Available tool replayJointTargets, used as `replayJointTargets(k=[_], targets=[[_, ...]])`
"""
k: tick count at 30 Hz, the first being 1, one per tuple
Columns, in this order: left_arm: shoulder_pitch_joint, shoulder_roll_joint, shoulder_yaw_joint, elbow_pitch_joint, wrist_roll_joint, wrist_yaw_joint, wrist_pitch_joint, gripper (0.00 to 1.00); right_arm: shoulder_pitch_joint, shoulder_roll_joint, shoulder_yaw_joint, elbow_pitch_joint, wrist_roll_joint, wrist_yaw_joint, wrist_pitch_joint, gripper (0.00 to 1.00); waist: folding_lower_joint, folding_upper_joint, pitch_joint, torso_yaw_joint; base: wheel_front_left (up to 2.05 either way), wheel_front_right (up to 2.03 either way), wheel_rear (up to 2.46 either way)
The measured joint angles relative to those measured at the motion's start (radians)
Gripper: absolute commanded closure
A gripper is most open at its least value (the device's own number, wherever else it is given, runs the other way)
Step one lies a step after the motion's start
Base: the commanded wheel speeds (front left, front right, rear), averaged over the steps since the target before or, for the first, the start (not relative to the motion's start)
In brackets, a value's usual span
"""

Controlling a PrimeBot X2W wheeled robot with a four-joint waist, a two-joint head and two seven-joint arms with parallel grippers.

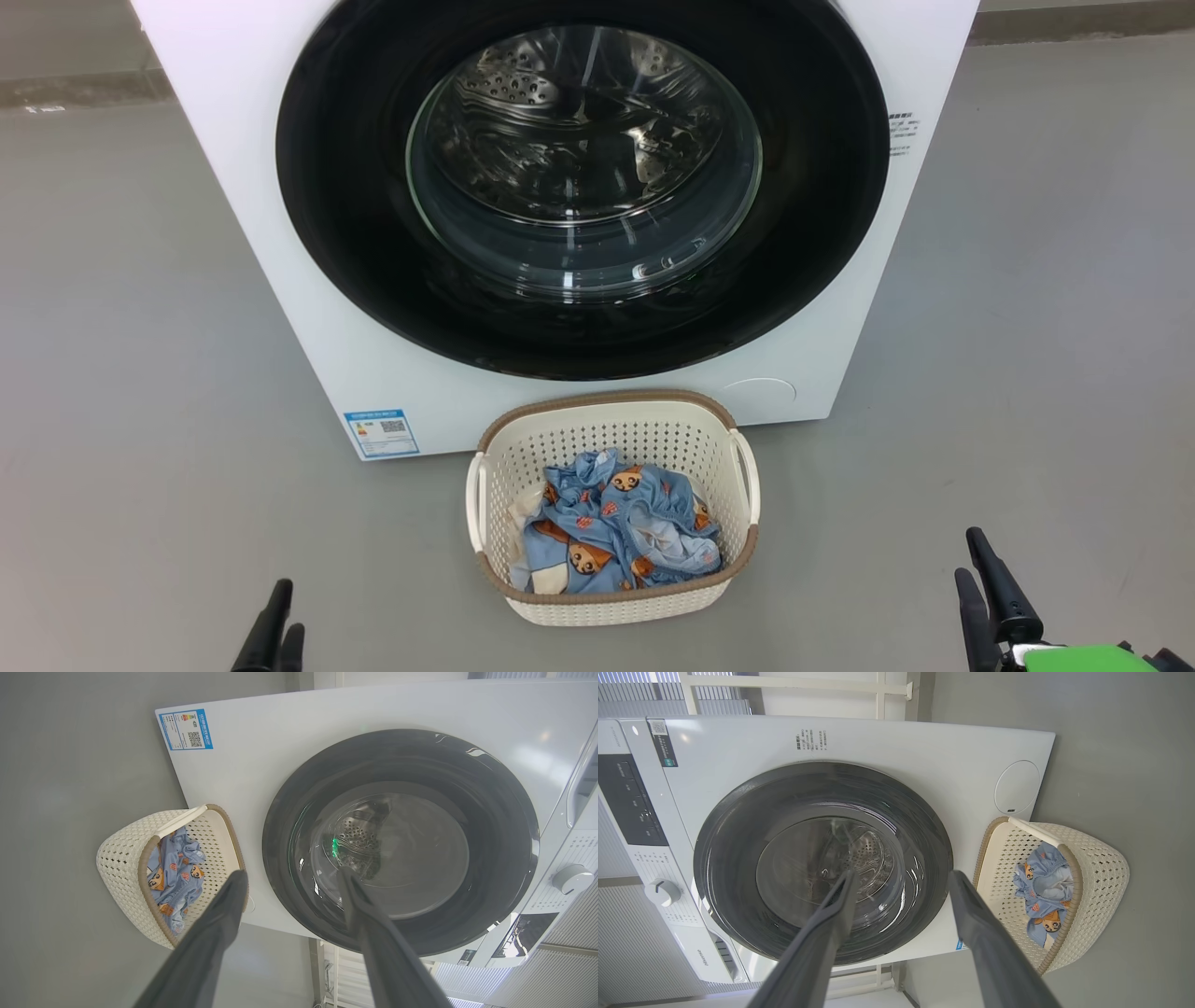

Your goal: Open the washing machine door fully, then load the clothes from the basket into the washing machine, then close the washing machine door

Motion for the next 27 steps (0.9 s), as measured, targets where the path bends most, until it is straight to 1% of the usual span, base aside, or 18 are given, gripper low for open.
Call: replayJointTargets(k=[11, 22, 27], targets=[[0.0, 0.001, 0.002, -0.019, 0.086, 0.0, -0.027, 0.0, -0.001, -0.001, 0.011, -0.028, -0.118, 0.0, -0.027, 0.0, -0.0001, 0.0, -0.001, 0.002, 0.0, 0.0, 0.0], [0.0, 0.002, 0.002, -0.04, 0.21, 0.0, -0.06, 0.0, -0.014, -0.004, 0.041, -0.062, -0.282, 0.0, -0.059, 0.0, -0.0001, 0.0, -0.003, 0.001, 0.0, 0.0, 0.0], [0.0, 0.003, -0.001, -0.047, 0.293, 0.0, -0.072, 0.0, -0.015, -0.009, 0.064, -0.075, -0.35, 0.0, -0.072, 0.0, -0.0001, 0.0, -0.002, 0.002, 0.0, 0.0, 0.0]])
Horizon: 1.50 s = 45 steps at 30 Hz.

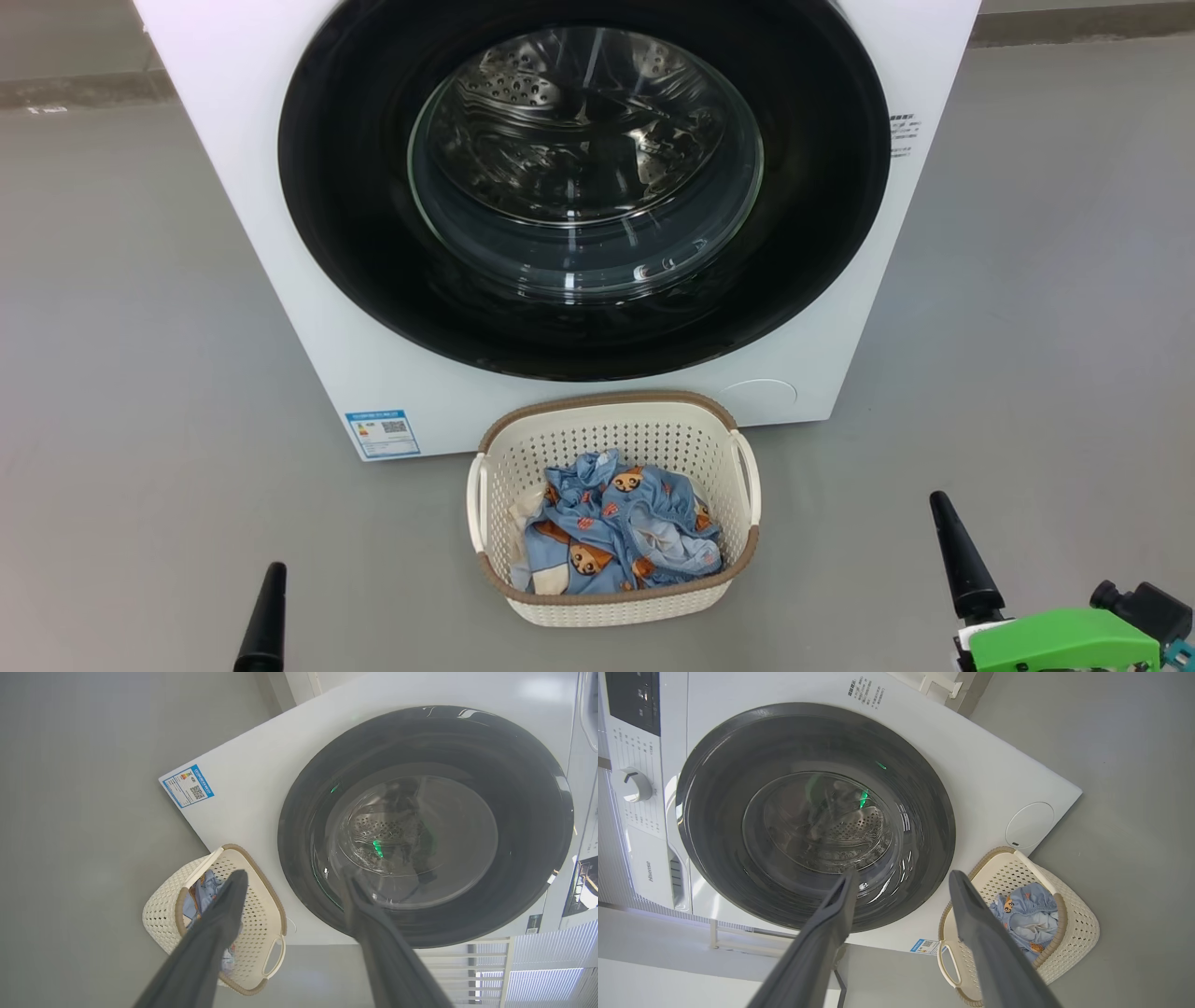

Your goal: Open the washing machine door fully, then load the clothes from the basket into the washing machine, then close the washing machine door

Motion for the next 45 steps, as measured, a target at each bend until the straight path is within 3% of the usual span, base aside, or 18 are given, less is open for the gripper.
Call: replayJointTargets(k=[24, 45], targets=[[0.012, 0.01, -0.006, -0.053, 0.434, 0.0, -0.069, 0.0, -0.023, -0.056, 0.097, -0.019, -0.313, 0.0, -0.069, 0.0, 0.0, 0.0, 0.0, 0.009, 0.0, 0.0, 0.0], [0.042, 0.024, 0.002, -0.08, 0.774, 0.009, -0.129, 0.0, -0.04, -0.08, 0.111, 0.008, -0.619, 0.0, -0.126, 0.0, 0.0, 0.0, 0.003, 0.009, 0.0, 0.0, 0.0]])
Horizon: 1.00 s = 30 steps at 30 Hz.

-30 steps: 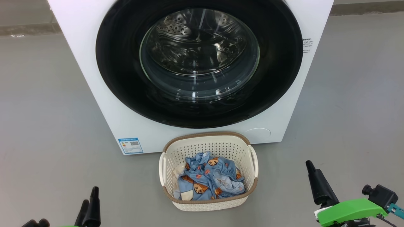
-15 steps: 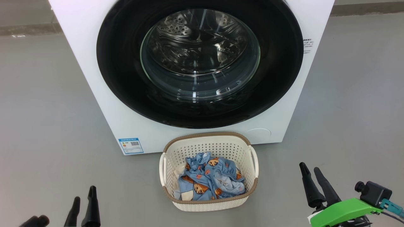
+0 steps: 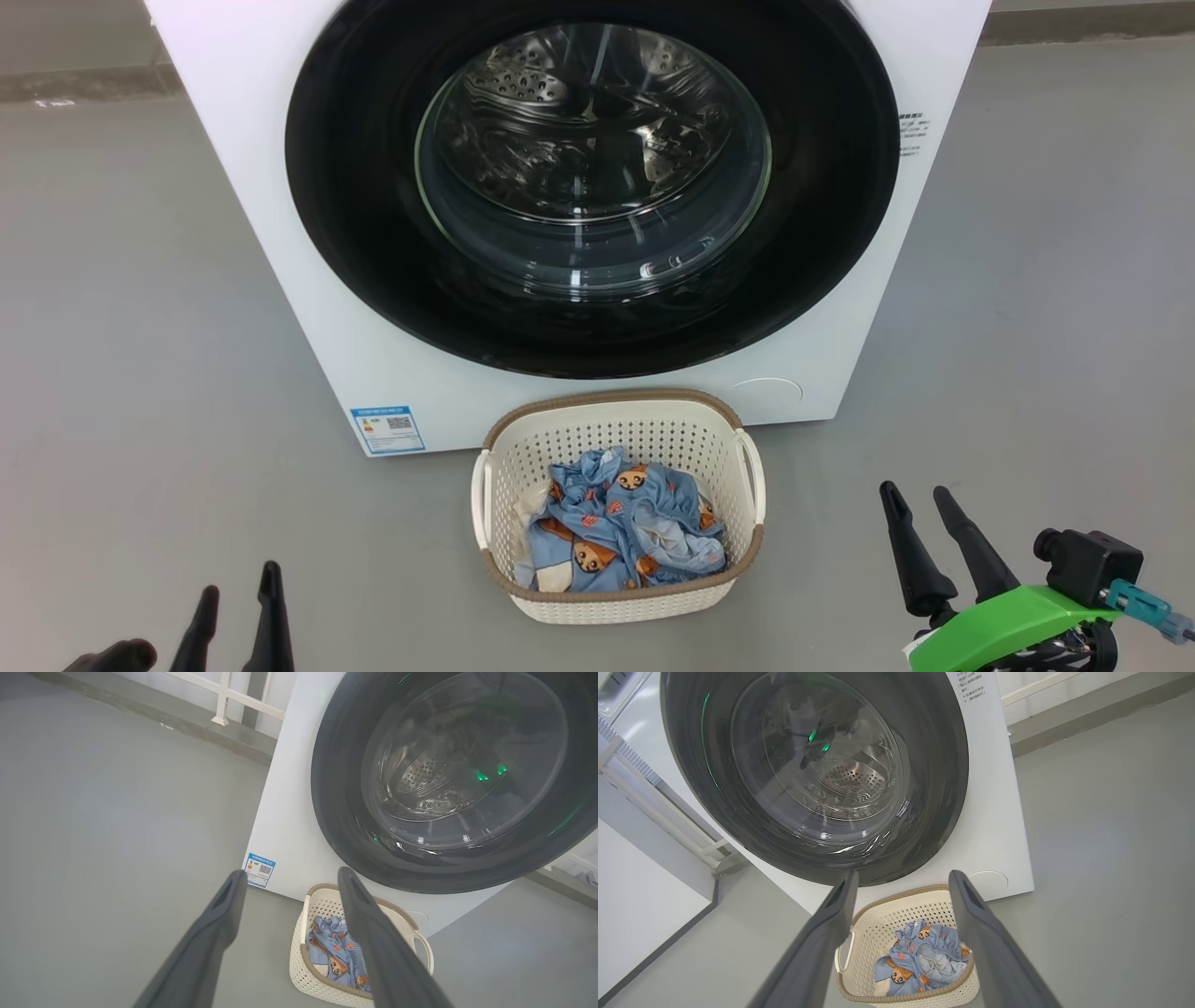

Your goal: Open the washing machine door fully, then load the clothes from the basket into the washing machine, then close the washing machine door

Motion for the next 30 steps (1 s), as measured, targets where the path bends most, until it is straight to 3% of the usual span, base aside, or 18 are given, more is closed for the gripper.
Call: replayJointTargets(k=[18, 30], targets=[[0.023, 0.024, -0.009, -0.031, 0.238, 0.044, -0.055, 0.0, -0.003, -0.009, 0.019, 0.0, -0.207, 0.0, -0.054, 0.0, 0.0, 0.0, 0.004, -0.001, 0.0, 0.0, 0.0], [0.026, 0.027, -0.006, -0.037, 0.346, 0.044, -0.084, 0.0, -0.003, -0.009, 0.019, -0.003, -0.323, 0.0, -0.087, 0.0, 0.0, 0.0, 0.005, -0.001, 0.0, 0.0, 0.0]])
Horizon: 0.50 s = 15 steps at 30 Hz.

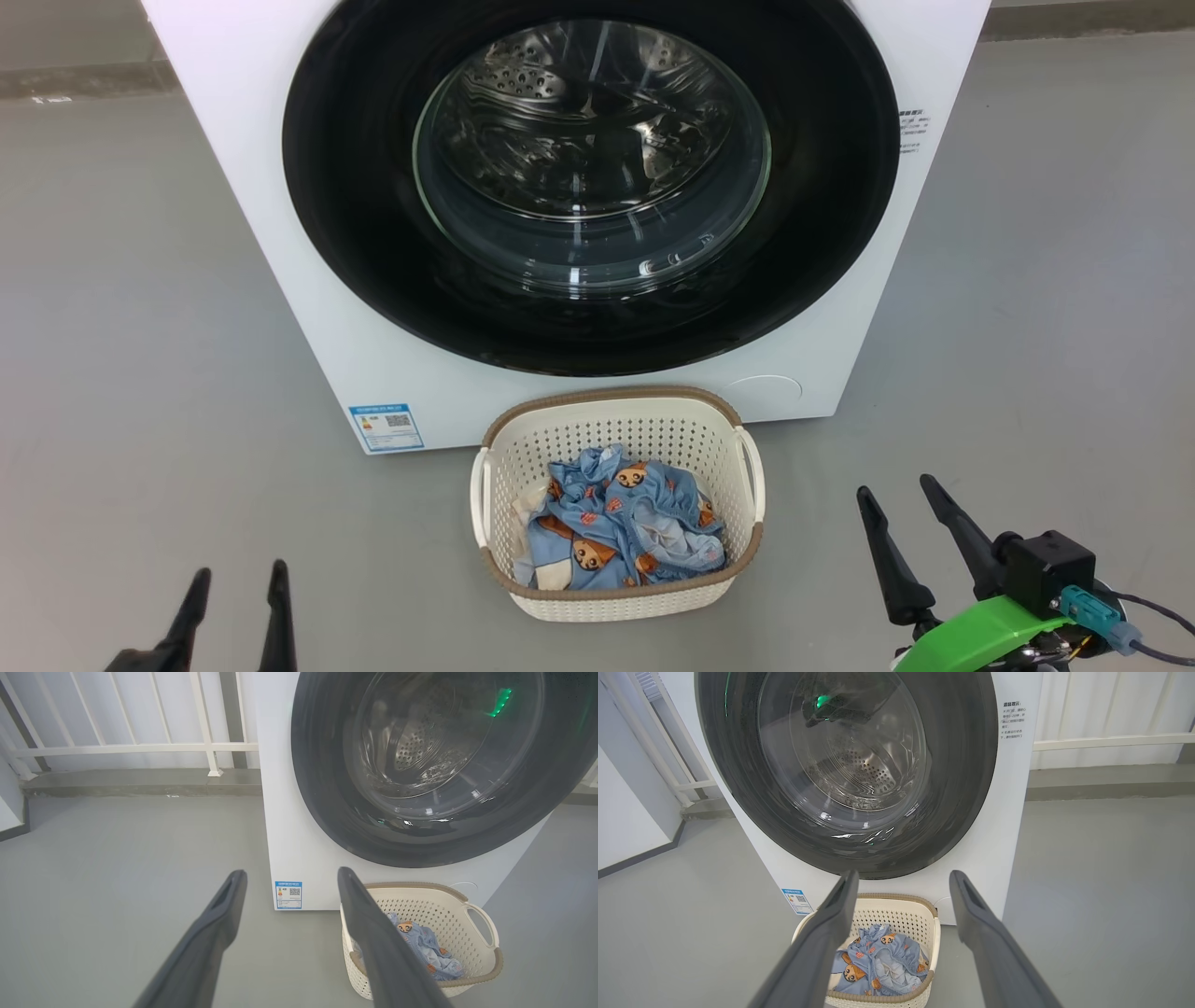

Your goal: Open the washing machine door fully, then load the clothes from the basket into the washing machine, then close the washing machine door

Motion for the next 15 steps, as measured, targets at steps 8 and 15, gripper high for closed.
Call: replayJointTargets(k=[8, 15], targets=[[0.014, -0.006, 0.018, -0.007, 0.081, -0.001, -0.025, 0.0, 0.0, -0.003, 0.002, 0.0, -0.083, 0.0, -0.023, 0.0, 0.0, 0.0, -0.001, 0.003, 0.0, 0.0, 0.0], [0.014, -0.011, 0.036, -0.008, 0.094, -0.006, -0.029, 0.0, 0.0, -0.003, 0.001, 0.0, -0.104, 0.0, -0.024, 0.0, 0.0, 0.0, -0.001, 0.006, 0.0, 0.0, 0.0]])
